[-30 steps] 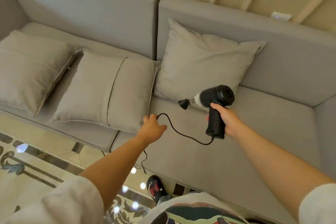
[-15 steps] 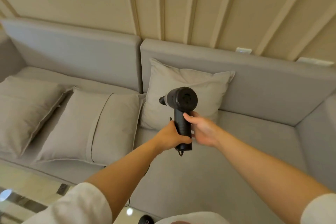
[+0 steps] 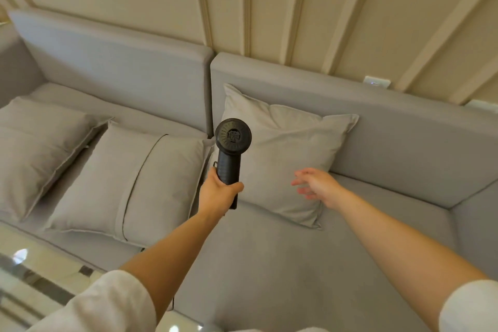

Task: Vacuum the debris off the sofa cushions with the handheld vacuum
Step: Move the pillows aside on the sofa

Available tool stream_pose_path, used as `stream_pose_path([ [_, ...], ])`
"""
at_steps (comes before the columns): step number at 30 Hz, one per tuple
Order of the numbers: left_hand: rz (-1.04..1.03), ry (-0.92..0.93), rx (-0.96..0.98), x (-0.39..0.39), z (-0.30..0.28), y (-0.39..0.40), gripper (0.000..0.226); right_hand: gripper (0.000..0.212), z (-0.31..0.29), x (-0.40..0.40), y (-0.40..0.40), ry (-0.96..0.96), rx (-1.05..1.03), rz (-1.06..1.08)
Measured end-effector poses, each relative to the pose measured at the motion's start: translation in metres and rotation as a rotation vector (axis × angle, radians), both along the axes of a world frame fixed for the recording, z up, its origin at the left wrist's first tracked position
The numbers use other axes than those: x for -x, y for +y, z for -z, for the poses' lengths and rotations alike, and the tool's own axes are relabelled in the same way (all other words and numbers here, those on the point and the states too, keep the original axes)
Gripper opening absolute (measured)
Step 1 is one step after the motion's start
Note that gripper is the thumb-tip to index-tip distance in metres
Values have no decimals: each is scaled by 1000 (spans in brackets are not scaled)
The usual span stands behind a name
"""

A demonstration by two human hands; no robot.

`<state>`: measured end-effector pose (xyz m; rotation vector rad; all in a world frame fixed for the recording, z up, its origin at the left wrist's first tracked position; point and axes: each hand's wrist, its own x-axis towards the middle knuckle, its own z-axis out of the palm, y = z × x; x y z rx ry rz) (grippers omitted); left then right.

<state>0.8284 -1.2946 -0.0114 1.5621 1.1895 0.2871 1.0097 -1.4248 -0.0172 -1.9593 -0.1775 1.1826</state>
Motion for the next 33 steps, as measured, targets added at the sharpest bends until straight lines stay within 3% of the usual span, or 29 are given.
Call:
stream_pose_path([
  [4, -28, 11, -12, 2, 8, 39, 38, 13, 17, -18, 30, -49, 69, 26],
  [9, -47, 11, -19, 0, 30, 86, 38, 18, 31, -38, 96, -264, 149, -80],
  [11, -47, 21, -11, 0, 40, 104, 39, 10, 42, -47, 120, -355, 211, -155],
  [20, -42, 111, 8, 12, 86, 157, 44, 72, 98, -74, 195, -606, 397, -254],
  [25, -48, 103, 67, 14, 102, 168, 39, 95, 131, -87, 205, -485, 399, -255],
  [30, -17, 91, 120, 20, 115, 157, 33, 94, 148, -90, 206, -589, 503, -384],
  [33, 23, 155, 89, 23, 122, 153, 36, 72, 142, -98, 213, -683, 632, -454],
])
